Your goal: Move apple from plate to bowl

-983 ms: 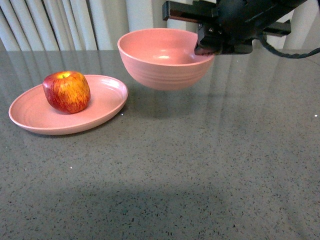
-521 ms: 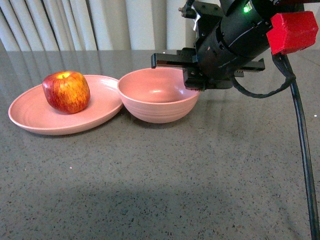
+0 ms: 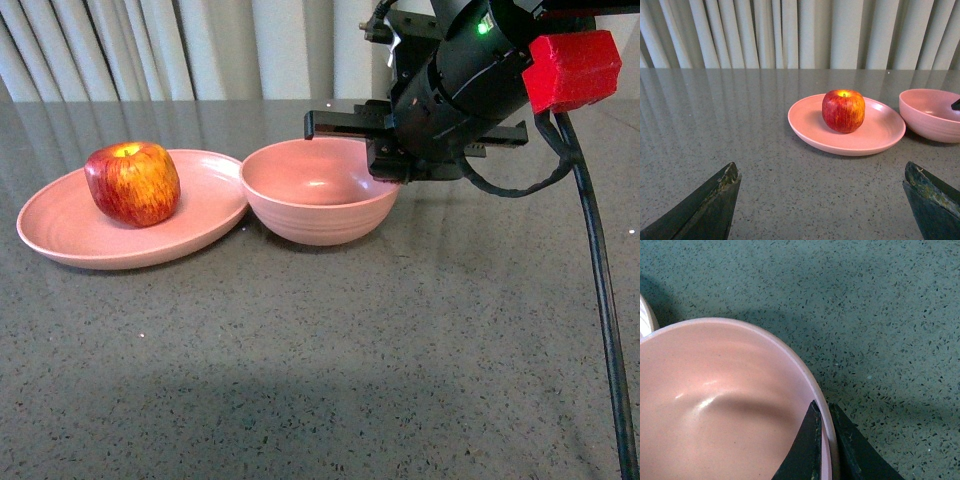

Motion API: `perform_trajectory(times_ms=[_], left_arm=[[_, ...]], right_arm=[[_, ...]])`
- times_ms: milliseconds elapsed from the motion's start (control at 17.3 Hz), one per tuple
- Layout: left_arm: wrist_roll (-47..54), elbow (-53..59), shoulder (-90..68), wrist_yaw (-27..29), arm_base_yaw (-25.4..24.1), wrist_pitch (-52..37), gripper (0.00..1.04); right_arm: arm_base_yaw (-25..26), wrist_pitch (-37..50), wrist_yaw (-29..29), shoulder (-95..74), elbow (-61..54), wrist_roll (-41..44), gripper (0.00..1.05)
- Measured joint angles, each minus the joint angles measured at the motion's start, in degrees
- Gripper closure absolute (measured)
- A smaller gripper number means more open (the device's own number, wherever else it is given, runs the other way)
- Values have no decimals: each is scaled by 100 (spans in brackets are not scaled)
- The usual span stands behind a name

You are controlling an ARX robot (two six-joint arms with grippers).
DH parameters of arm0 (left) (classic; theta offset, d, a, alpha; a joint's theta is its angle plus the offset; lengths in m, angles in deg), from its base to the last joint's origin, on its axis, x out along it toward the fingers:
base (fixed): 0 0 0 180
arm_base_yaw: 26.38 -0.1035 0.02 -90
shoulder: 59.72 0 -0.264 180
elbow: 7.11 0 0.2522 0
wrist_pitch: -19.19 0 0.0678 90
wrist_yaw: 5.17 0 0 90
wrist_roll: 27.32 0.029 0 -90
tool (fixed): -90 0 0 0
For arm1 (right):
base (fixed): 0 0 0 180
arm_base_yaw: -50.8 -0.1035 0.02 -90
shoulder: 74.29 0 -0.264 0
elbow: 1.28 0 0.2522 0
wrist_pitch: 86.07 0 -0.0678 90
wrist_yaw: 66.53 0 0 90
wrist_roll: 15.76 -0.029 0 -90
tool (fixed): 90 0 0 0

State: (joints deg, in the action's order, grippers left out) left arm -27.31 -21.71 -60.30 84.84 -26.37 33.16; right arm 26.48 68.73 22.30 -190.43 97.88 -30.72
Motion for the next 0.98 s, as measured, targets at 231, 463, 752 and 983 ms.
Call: perform_trajectory(times_ms=[231,463,752,983], left_arm=[[0,-2,0,0,0,0,7],[0,0,0,0,0,-2,7],[0,-2,0,0,0,-2,7],[0,-2,0,0,0,0,7]], right_arm=[[7,-46,2,-2,2,-4,71],[39,-35,76,-2,4,-4,27],[79,92,227,317,-48,-55,6],[306,809,358,1965,-848,22,7]])
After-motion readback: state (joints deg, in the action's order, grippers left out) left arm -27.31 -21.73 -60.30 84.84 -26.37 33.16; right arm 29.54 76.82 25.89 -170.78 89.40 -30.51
